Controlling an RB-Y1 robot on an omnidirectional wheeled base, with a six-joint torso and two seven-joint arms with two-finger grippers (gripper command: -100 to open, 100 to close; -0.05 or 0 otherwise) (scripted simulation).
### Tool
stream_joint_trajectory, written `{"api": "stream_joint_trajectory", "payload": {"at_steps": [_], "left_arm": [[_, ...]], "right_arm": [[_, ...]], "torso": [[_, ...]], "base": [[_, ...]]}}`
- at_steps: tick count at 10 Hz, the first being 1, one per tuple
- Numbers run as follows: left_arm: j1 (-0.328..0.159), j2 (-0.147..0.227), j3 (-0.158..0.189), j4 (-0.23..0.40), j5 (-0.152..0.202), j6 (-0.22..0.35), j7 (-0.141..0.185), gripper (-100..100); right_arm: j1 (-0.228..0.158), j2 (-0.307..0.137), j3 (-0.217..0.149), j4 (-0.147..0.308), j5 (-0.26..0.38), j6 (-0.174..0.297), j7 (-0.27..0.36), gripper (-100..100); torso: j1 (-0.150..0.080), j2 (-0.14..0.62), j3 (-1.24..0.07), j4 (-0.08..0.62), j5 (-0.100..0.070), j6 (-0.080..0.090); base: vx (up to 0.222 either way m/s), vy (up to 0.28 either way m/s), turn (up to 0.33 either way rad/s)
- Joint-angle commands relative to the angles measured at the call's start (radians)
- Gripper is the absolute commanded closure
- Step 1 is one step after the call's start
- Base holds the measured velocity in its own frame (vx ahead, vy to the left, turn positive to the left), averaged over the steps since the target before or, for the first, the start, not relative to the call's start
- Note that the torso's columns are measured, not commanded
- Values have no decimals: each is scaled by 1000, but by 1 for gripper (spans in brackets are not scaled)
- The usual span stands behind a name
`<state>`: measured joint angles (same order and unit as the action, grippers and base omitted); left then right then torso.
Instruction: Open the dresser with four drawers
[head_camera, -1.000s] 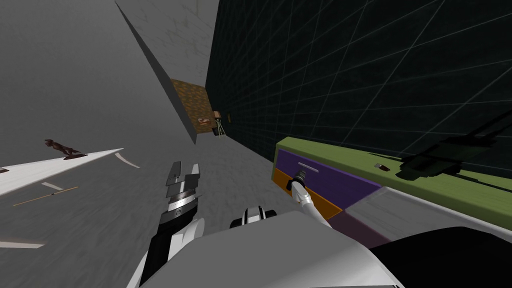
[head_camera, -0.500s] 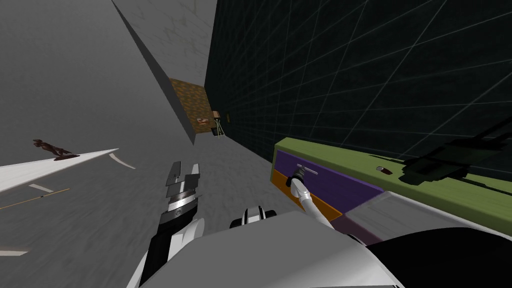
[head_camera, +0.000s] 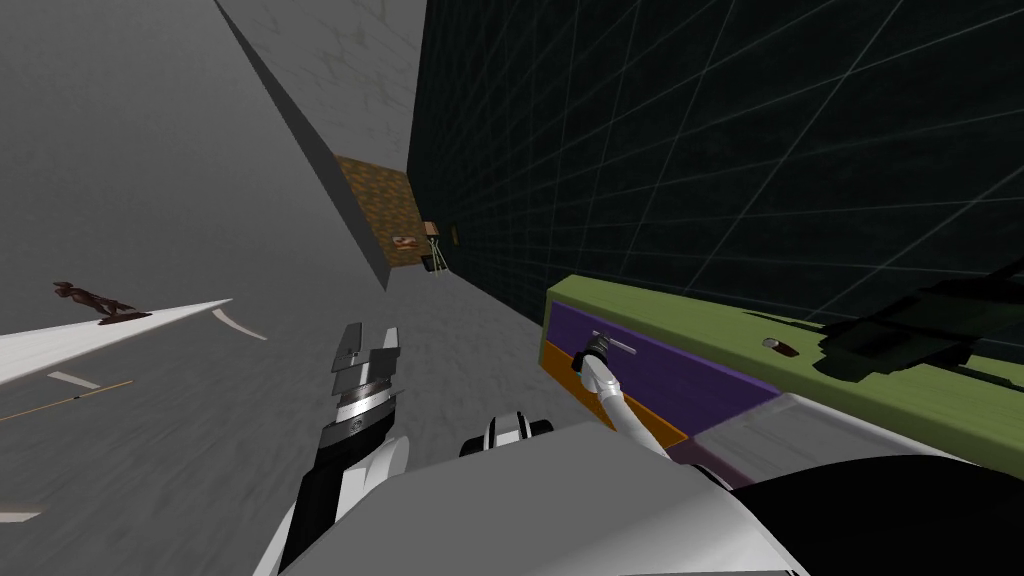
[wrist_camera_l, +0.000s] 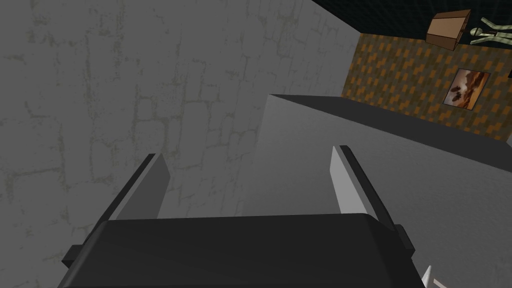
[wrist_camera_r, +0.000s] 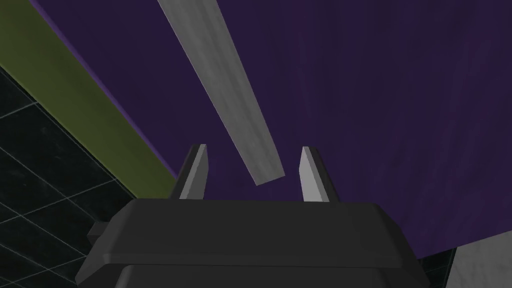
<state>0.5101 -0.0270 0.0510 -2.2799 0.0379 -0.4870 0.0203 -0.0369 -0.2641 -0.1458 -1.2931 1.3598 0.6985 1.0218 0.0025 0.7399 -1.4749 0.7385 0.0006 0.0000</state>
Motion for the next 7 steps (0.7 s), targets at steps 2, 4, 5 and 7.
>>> {"api": "stream_joint_trajectory", "payload": {"at_steps": [2,4,5,7], "left_arm": [[0,0,0,0,0,0,0,0],[0,0,0,0,0,0,0,0],[0,0,0,0,0,0,0,0],[0,0,0,0,0,0,0,0]], "right_arm": [[-5,12,2,-14,-5,4,21,100],[-8,21,3,-23,-9,7,36,100],[-7,18,2,-20,-8,6,31,100],[-11,13,-2,-15,-13,1,19,-100]], "torso": [[3,4,3,1,1,0],[-1,-2,-1,0,0,0],[-3,-3,-2,-1,-1,0],[-12,-11,-6,-3,-3,0]], "base": [[-122,137,-19],[-112,155,-13],[-52,66,-7],[85,-87,8]]}}
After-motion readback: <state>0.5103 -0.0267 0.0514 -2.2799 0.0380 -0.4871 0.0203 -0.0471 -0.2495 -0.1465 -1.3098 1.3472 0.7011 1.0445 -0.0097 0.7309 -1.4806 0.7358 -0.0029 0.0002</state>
